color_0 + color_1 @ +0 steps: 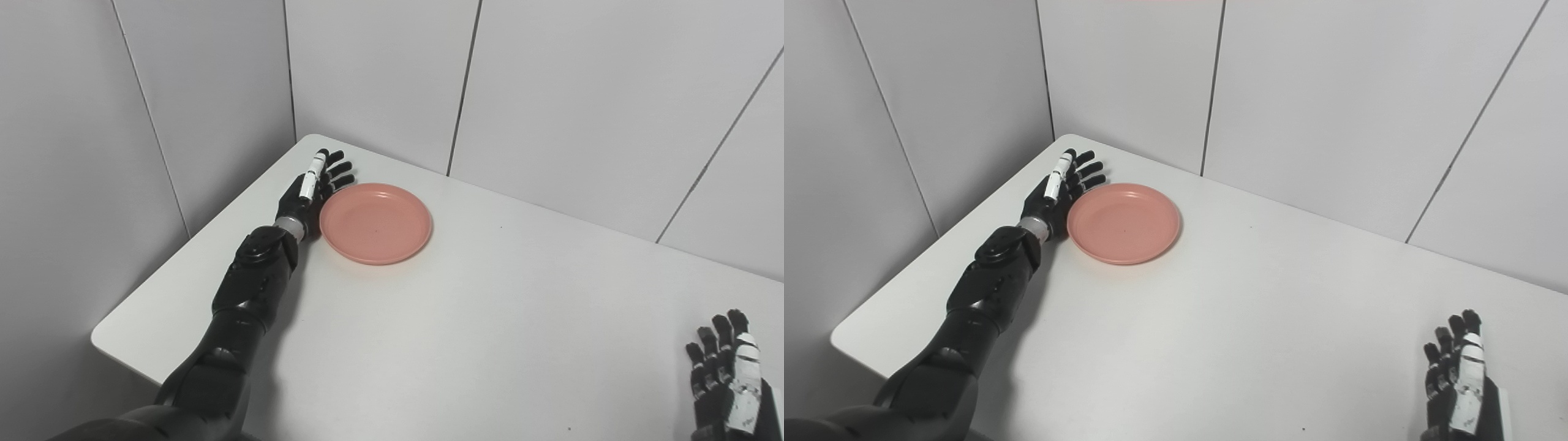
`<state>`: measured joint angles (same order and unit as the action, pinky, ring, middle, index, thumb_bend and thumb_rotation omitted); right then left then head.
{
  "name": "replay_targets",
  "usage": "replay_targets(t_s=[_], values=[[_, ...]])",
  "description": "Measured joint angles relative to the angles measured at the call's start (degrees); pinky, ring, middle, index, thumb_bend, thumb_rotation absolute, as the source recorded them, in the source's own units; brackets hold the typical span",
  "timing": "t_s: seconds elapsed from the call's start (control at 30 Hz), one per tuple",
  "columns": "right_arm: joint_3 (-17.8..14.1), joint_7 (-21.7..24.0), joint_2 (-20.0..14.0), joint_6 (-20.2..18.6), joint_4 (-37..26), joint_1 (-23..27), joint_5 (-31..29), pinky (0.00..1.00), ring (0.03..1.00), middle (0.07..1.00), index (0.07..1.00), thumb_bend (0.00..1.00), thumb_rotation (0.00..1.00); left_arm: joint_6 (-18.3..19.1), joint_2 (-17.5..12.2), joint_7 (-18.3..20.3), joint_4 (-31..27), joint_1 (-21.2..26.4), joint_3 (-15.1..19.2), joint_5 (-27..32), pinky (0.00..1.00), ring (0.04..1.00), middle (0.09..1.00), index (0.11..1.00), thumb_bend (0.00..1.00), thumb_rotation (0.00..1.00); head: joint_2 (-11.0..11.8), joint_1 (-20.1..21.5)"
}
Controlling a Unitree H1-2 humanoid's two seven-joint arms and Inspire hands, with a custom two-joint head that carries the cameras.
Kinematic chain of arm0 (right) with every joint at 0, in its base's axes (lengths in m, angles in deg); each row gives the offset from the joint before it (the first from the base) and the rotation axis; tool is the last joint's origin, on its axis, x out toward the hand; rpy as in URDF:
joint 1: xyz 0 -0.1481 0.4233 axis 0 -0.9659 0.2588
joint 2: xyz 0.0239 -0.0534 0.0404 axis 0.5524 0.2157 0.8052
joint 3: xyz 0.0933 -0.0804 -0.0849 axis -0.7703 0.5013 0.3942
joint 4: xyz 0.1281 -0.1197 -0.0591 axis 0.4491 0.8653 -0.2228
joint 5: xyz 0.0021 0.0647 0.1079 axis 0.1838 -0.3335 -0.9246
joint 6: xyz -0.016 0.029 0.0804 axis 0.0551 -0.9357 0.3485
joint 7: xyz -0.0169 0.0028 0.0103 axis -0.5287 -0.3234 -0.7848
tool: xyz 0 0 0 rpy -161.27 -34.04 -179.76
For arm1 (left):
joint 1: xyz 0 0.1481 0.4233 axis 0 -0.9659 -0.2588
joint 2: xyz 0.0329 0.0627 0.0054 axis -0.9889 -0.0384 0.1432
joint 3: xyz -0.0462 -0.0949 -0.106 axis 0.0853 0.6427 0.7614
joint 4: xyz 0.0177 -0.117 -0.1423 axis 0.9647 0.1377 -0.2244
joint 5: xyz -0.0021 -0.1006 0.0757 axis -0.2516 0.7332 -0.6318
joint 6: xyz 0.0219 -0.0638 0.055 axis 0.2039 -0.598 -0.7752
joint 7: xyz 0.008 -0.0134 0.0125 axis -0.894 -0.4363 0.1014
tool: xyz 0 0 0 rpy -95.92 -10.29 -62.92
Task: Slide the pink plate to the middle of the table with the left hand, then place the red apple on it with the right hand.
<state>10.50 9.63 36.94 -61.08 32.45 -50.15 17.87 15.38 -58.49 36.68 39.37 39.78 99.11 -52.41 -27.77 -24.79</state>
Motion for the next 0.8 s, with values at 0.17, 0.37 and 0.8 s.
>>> replay_targets(t_s=[0.17,0.37,0.8], values=[[0.04,0.00,0.02,0.00,0.00,-0.03,0.06,1.00,1.000,1.000,1.000,0.03,1.00,-0.36,0.86,0.18,0.19,0.36,-1.36,-0.29,0.87,0.860,0.868,0.858,0.32,1.00,-0.35,0.62],[0.03,-0.04,0.07,0.00,0.00,-0.19,0.18,1.00,1.000,1.000,1.000,0.04,1.00,-0.98,1.54,1.10,1.58,1.29,-2.41,-0.39,0.86,0.857,0.867,0.857,0.31,1.00,-0.62,1.05],[-0.04,-0.16,0.52,0.03,0.40,-0.22,0.15,1.00,1.000,1.000,1.000,0.07,1.00,-1.91,2.33,1.98,2.33,1.83,-3.12,-1.26,0.87,0.862,0.873,0.864,0.32,1.00,-1.41,2.64]])
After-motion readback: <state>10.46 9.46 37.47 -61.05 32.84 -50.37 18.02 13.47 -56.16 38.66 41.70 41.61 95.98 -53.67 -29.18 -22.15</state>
